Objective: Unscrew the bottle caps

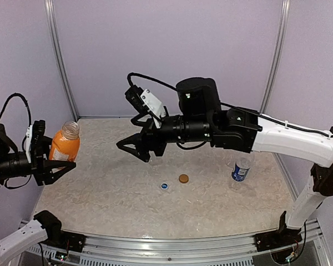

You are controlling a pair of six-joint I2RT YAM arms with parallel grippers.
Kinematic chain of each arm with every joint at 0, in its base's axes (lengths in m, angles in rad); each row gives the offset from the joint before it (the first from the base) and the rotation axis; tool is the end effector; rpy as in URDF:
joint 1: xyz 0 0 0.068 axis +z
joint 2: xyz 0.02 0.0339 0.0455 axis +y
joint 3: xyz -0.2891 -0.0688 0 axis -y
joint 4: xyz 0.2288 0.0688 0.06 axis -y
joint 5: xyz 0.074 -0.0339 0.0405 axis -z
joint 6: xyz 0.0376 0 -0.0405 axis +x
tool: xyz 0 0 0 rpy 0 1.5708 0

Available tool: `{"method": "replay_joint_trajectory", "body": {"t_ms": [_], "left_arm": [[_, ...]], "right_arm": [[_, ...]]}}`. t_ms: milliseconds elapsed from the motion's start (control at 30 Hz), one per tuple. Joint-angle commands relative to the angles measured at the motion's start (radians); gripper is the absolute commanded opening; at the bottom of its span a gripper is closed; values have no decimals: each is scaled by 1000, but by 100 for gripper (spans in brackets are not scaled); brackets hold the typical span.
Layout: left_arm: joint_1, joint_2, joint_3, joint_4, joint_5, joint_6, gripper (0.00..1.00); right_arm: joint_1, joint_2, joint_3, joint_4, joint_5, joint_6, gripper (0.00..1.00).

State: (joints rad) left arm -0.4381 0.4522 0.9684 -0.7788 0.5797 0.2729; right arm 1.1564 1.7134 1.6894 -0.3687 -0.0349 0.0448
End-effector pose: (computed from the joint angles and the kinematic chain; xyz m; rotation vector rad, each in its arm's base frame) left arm 0.0195 -0.0319 0.3776 1.0072 1.5363 -0.6455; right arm 0.1576 0.3615 0.4115 -1.1049 1.7334 0.8058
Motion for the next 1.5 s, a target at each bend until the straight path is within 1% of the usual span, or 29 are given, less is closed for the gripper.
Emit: {"method": "replay_joint_trajectory", "body": {"t_ms": [0, 100, 167, 267, 333, 400, 533, 600, 733, 900, 933, 967, 1067, 1200, 1233, 1267, 1300, 1333, 1433, 1467], "left_arm": [[5, -8, -17, -1, 117, 11, 35], [4, -10, -16, 9, 127, 13, 35], [4, -9, -14, 14, 128, 13, 35], [2, -9, -14, 12, 126, 15, 35], [2, -9, -16, 13, 124, 19, 35], [2, -10, -20, 16, 120, 21, 35], [-2, -15, -28, 28, 115, 22, 36], [-2, -15, -27, 35, 109, 19, 36], [-4, -16, -28, 39, 99, 18, 36], [-4, -17, -32, 47, 95, 18, 36], [-4, -17, -34, 48, 92, 18, 36], [-4, -18, -34, 48, 91, 17, 36], [-4, -17, -33, 40, 92, 21, 36], [-4, -17, -31, 42, 89, 24, 36], [-4, -15, -33, 43, 87, 24, 36], [-4, -17, -36, 45, 84, 23, 36], [-4, -19, -40, 44, 79, 17, 38], [-3, -22, -47, 42, 74, 13, 49], [0, -38, -77, 37, 63, -33, 95], [2, -46, -90, 35, 59, -55, 98]], "right_arm": [[62, -33, -118, 658, -351, -102, 91], [85, 60, -5, 700, -356, -86, 91], [85, 128, 92, 711, -410, -63, 91], [87, 221, 228, 676, -460, -47, 91], [89, 266, 283, 661, -475, -16, 88], [90, 294, 307, 672, -501, 9, 83], [89, 341, 344, 647, -554, 38, 68], [90, 353, 348, 633, -582, 46, 68], [90, 357, 330, 620, -649, 67, 74], [91, 363, 322, 600, -639, 60, 67], [90, 365, 324, 600, -640, 62, 64], [90, 366, 325, 600, -637, 61, 58], [91, 367, 323, 605, -628, 62, 32], [90, 371, 332, 595, -628, 60, 5], [90, 369, 334, 582, -621, 54, 0], [91, 364, 332, 570, -610, 49, 0], [90, 356, 328, 553, -594, 45, 0], [90, 345, 319, 538, -571, 40, 0], [86, 289, 279, 473, -469, 23, 0], [85, 264, 263, 443, -399, 15, 0]]}}
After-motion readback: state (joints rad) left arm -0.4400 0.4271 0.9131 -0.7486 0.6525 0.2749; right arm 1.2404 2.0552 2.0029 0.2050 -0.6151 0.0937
